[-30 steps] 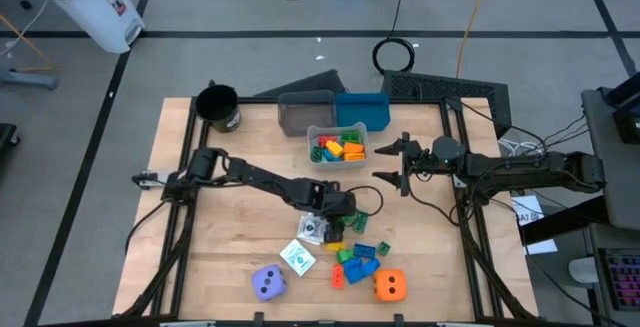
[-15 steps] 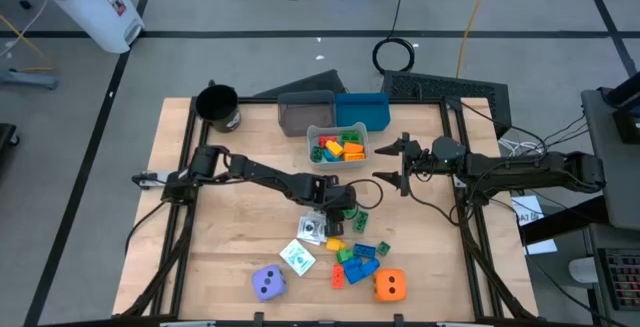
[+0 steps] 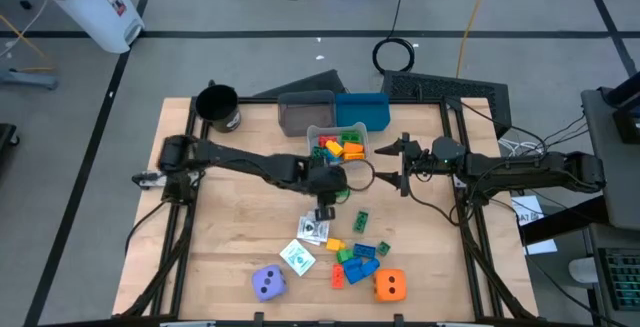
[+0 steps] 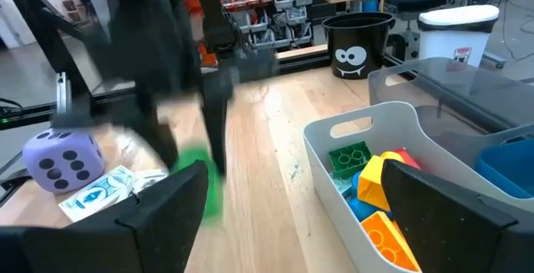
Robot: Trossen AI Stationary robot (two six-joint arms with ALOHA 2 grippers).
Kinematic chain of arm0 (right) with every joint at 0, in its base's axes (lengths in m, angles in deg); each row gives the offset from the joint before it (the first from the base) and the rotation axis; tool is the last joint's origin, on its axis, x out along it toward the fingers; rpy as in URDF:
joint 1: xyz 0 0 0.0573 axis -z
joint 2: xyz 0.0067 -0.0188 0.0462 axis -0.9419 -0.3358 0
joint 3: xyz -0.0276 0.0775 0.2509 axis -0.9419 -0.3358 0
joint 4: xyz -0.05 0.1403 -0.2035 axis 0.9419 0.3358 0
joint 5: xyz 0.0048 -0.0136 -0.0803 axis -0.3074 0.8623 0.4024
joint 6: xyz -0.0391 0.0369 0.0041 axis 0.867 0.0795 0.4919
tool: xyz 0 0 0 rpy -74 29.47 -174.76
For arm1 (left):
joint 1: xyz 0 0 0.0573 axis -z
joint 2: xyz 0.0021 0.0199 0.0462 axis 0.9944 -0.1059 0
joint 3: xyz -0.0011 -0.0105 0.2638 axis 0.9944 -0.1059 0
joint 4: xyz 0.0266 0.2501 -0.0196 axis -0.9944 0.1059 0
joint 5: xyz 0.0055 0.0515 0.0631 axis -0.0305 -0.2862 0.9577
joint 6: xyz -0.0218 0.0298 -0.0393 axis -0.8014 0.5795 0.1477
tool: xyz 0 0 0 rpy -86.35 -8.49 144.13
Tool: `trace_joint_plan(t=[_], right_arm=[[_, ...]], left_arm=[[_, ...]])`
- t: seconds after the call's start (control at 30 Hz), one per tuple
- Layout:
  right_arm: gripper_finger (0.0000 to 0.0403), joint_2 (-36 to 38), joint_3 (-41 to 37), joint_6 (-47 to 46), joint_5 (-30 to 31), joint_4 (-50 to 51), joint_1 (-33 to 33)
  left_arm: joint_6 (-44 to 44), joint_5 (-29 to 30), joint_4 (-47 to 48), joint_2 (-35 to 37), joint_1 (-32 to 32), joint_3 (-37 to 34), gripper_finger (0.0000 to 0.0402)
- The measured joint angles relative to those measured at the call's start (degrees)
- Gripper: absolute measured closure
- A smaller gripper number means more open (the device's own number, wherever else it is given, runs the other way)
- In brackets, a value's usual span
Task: Pick & Place Toys
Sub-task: Put the green game piece into the gray bin, then put the dark green game piece into the gray bin
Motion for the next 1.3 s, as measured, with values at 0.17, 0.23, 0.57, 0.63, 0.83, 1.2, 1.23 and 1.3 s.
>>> trace_joint_plan(t=[0.17,0.23,0.57,0.63,0.83,1.2,1.23,1.3], right_arm=[[0.0058,0.0,0.0,-0.1,0.0,0.0,0.0],[0.0058,0.0,0.0,-0.1,0.0,-0.1,0.0],[0.0058,0.0,0.0,-0.2,0.0,0.2,0.0],[0.0058,0.0,0.0,-0.2,0.0,0.5,0.0],[0.0058,0.0,0.0,-0.2,0.0,0.4,0.0],[0.0058,0.0,0.0,-0.2,0.0,0.4,0.0],[0.0058,0.0,0.0,-0.2,0.0,0.4,0.0],[0.0058,0.0,0.0,-0.2,0.0,0.4,0.0]], left_arm=[[1.3,6.4,1.2,8.8,-2.1,0.0,0.0263],[0.4,8.1,1.3,11.9,-3.7,0.0,0.0263],[-6.6,7.8,7.2,11.9,-12.8,0.0,0.0263],[-8.7,7.3,8.7,9.6,-14.0,-0.8,0.0263],[-15.4,5.2,8.6,2.6,-16.1,-1.3,0.0263],[-15.5,4.1,10.2,-0.3,-17.6,-1.3,0.0109],[-15.5,4.1,10.2,-0.1,-17.6,-1.2,0.0098],[-14.6,4.1,10.3,0.6,-17.7,-0.9,0.0079]])
